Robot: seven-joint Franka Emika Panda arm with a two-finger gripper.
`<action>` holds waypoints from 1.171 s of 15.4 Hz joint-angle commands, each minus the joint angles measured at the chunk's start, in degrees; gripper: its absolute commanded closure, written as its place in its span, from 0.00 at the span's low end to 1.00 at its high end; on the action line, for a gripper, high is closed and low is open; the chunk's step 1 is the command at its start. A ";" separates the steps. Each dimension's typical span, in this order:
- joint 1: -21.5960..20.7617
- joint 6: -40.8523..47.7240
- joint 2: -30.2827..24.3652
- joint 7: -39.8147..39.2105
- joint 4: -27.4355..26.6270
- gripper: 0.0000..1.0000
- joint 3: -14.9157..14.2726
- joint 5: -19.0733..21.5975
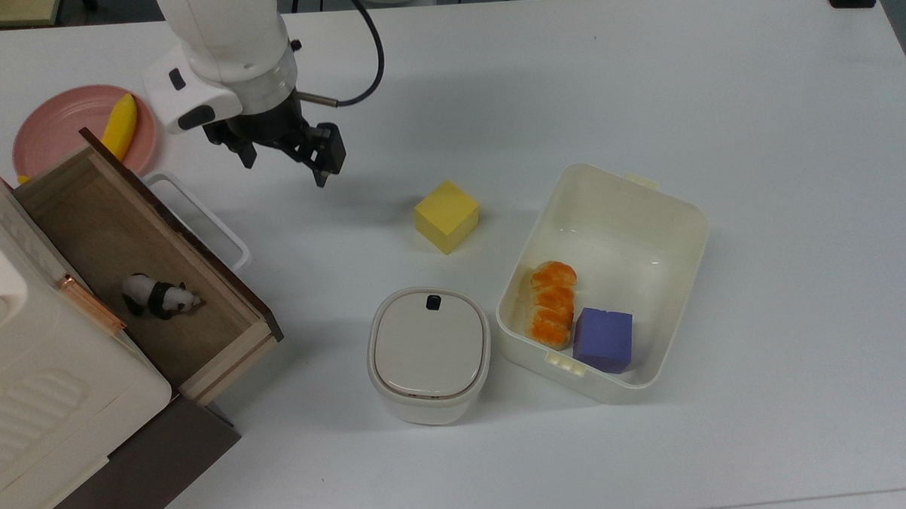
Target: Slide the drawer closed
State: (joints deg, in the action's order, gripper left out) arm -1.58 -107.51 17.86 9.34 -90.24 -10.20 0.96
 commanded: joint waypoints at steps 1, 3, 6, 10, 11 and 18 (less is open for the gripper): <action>-0.09 -4.28 1.29 4.72 -0.12 0.07 -0.44 0.97; 0.00 -5.95 1.47 6.47 -0.20 0.07 -0.44 0.97; 0.00 -6.40 1.47 6.83 -0.11 0.07 -0.44 0.97; 0.00 -6.40 1.47 6.22 -0.03 0.06 -0.44 0.89; 0.00 -6.40 1.47 6.65 -0.03 0.06 -0.44 0.89; 0.18 -12.89 2.88 18.23 -0.11 0.83 -0.88 1.59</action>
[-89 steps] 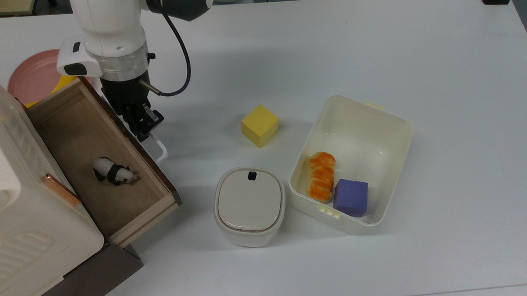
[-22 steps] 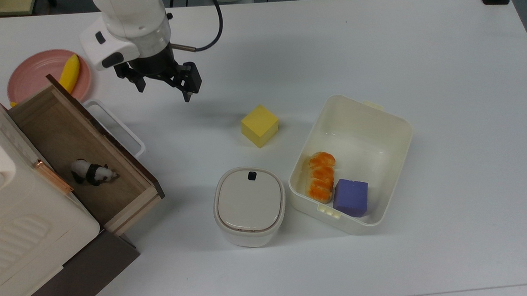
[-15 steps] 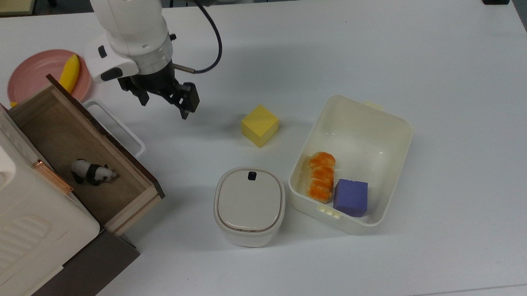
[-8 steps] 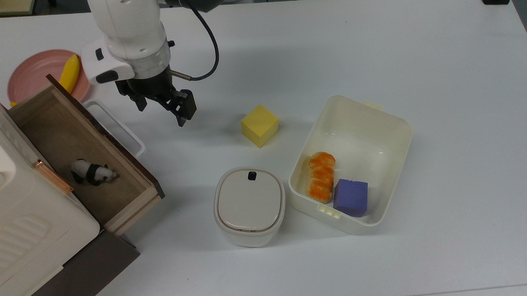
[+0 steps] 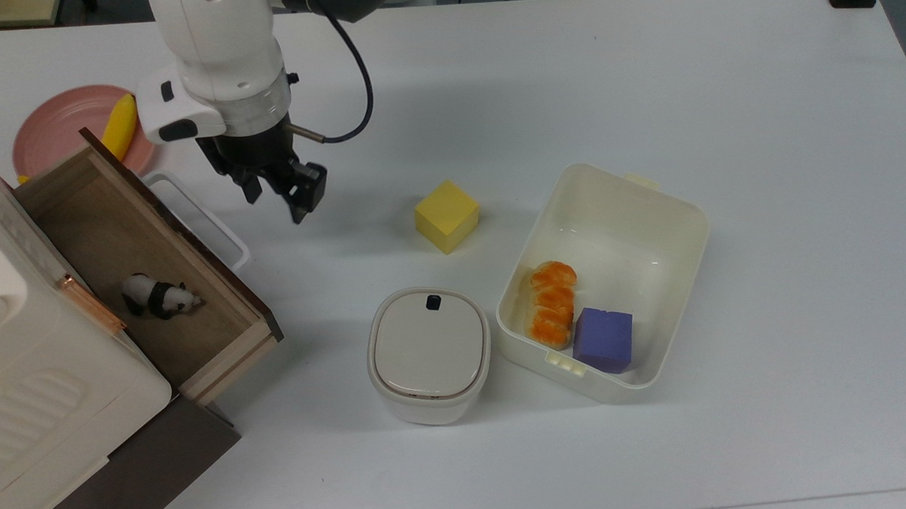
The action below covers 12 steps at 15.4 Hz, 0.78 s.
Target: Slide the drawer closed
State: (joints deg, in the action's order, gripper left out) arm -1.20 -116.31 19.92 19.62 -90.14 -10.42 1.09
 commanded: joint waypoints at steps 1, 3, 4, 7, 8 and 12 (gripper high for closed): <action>-0.21 -4.28 1.17 9.28 -0.21 0.83 -0.65 1.11; -0.30 -4.19 1.26 9.82 -0.30 0.85 -0.57 1.02; -0.12 -4.37 1.26 9.82 -0.21 0.88 -0.57 1.02; -0.12 -6.64 1.52 9.91 -0.21 0.88 -0.57 1.37; -0.03 -8.65 1.52 10.26 -0.38 0.88 -0.57 1.37; 1.11 -12.88 3.02 10.62 -0.04 0.88 -0.57 1.10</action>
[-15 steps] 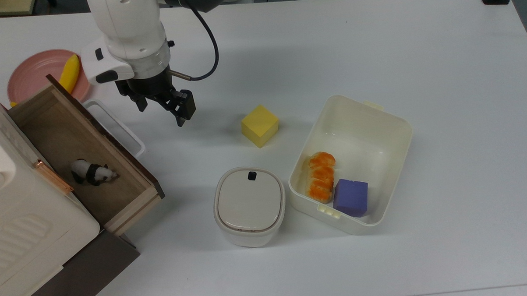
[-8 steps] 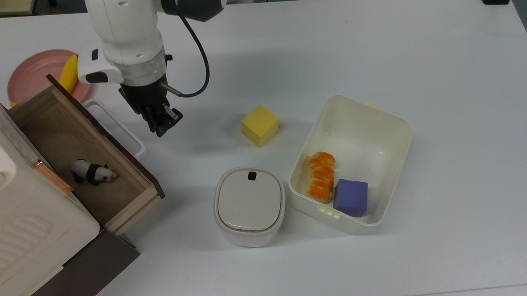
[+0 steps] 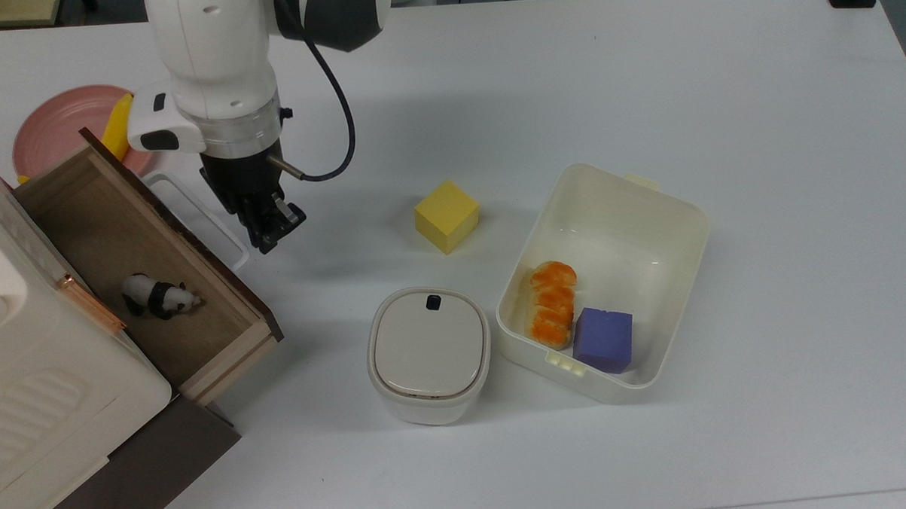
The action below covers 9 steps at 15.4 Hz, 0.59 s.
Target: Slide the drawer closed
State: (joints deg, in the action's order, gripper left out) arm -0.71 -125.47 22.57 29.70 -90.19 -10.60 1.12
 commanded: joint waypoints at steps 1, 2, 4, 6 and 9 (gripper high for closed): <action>0.89 -4.77 0.45 0.54 0.01 0.88 -0.38 0.99; 1.41 -5.65 0.98 0.45 0.01 0.88 -0.38 0.81; 1.77 -9.68 2.73 0.45 0.19 0.87 -1.43 0.81; 1.86 -15.40 3.79 0.45 0.45 0.87 -2.66 0.81; 2.47 -21.63 4.94 0.45 0.89 0.86 -4.68 0.99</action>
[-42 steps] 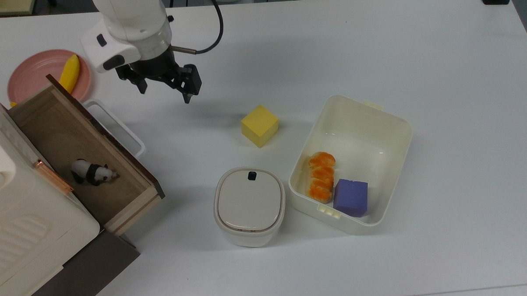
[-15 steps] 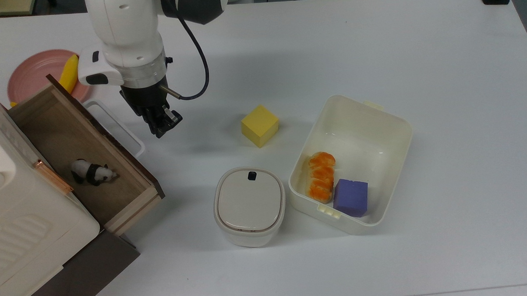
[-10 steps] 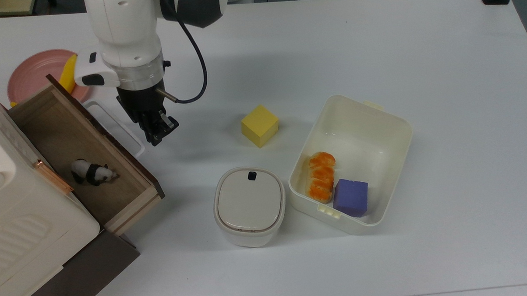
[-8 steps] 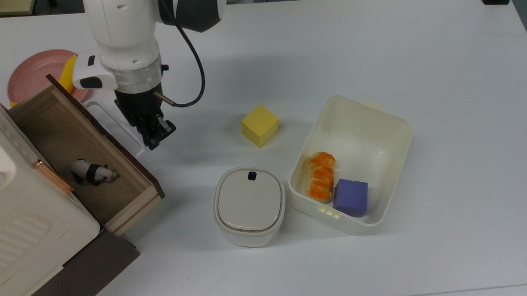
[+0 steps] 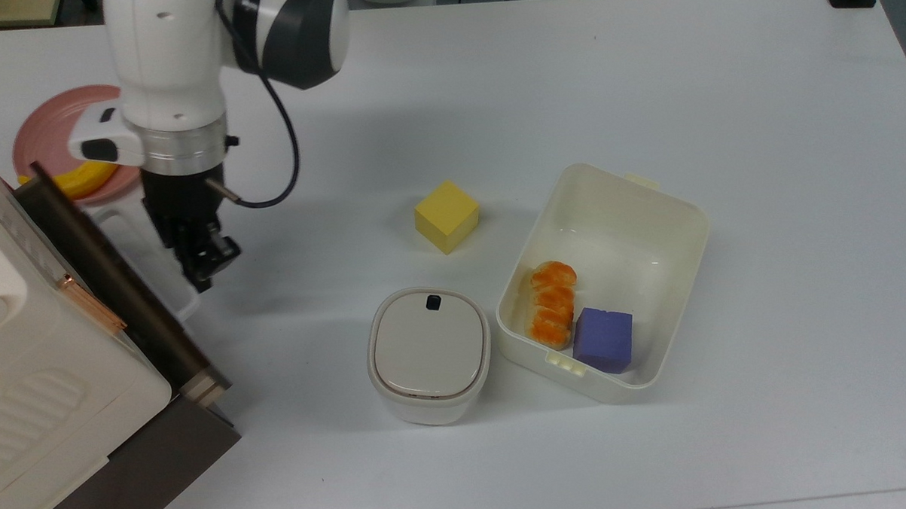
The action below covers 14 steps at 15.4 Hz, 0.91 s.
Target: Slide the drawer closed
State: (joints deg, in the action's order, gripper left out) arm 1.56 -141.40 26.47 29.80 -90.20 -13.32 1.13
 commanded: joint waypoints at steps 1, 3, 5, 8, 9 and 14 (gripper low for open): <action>0.54 -6.77 1.13 0.35 0.99 0.86 -1.98 0.98; 1.25 -8.71 1.13 0.35 1.08 0.86 -2.41 0.89; 1.86 -10.99 1.92 0.35 2.12 0.86 -2.59 0.89; 2.05 -11.00 2.54 -0.35 3.45 0.84 -2.68 0.62; 1.78 -10.57 1.93 -0.62 3.19 0.84 -2.59 0.54; -1.38 17.65 -8.77 -14.27 1.08 0.25 0.03 1.06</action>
State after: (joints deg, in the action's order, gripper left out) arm 2.00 -139.22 25.19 25.41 -88.34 -14.43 1.40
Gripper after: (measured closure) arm 0.537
